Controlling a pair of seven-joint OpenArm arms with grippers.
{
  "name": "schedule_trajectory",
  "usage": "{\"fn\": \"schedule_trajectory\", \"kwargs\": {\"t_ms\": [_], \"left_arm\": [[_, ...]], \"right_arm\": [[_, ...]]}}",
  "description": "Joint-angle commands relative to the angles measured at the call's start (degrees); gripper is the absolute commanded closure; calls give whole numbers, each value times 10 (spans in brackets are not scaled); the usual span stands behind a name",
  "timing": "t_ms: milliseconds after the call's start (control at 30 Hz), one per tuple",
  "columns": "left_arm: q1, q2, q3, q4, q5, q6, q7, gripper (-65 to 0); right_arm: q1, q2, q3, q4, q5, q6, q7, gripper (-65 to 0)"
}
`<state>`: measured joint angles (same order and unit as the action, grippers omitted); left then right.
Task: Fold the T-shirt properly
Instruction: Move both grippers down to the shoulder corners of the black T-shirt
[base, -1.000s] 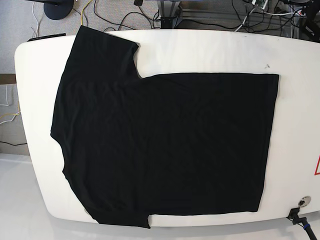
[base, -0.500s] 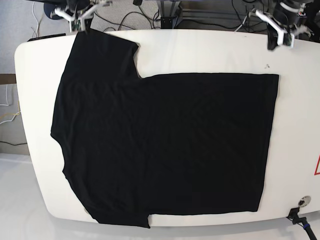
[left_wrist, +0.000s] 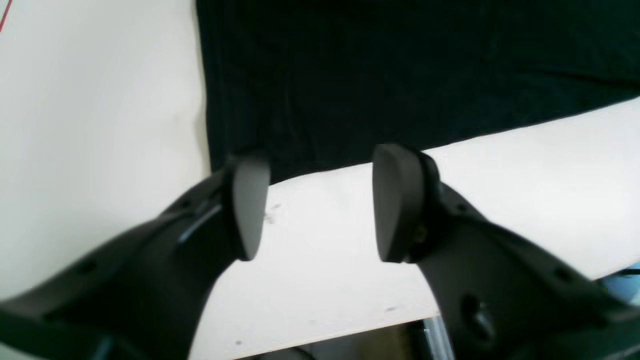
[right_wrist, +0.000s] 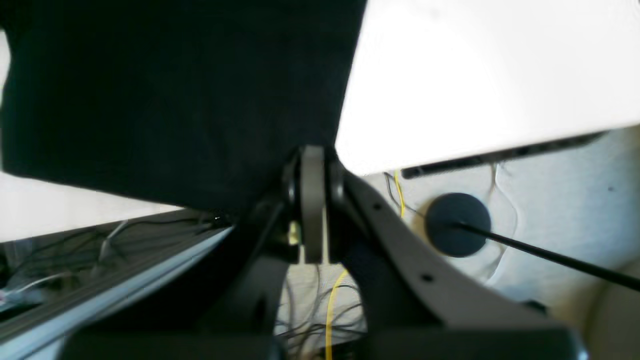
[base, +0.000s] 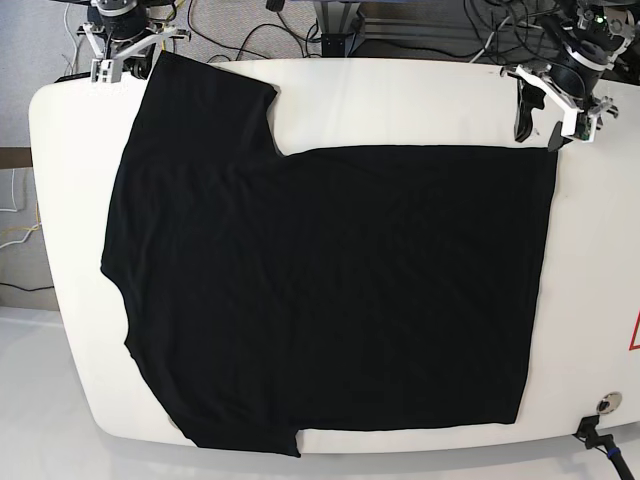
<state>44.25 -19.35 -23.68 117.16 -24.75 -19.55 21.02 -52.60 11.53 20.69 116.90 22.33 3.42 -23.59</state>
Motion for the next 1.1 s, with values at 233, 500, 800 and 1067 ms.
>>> {"fn": "schedule_trajectory", "kwargs": {"t_ms": [233, 500, 800, 1067], "left_arm": [[-73, -11, -14, -75, -77, -28, 51, -329], [-111, -11, -16, -123, -93, -35, 63, -336], [-115, -11, -18, -129, -93, -33, 66, -335], [-116, -8, -19, -132, -95, -32, 66, -333]], "right_arm": [[58, 18, 36, 3, 92, 6, -35, -231], [121, 27, 35, -60, 118, 11, -50, -286], [125, 15, 34, -118, 117, 14, -68, -290], [124, 18, 37, -116, 121, 35, -90, -311]]}}
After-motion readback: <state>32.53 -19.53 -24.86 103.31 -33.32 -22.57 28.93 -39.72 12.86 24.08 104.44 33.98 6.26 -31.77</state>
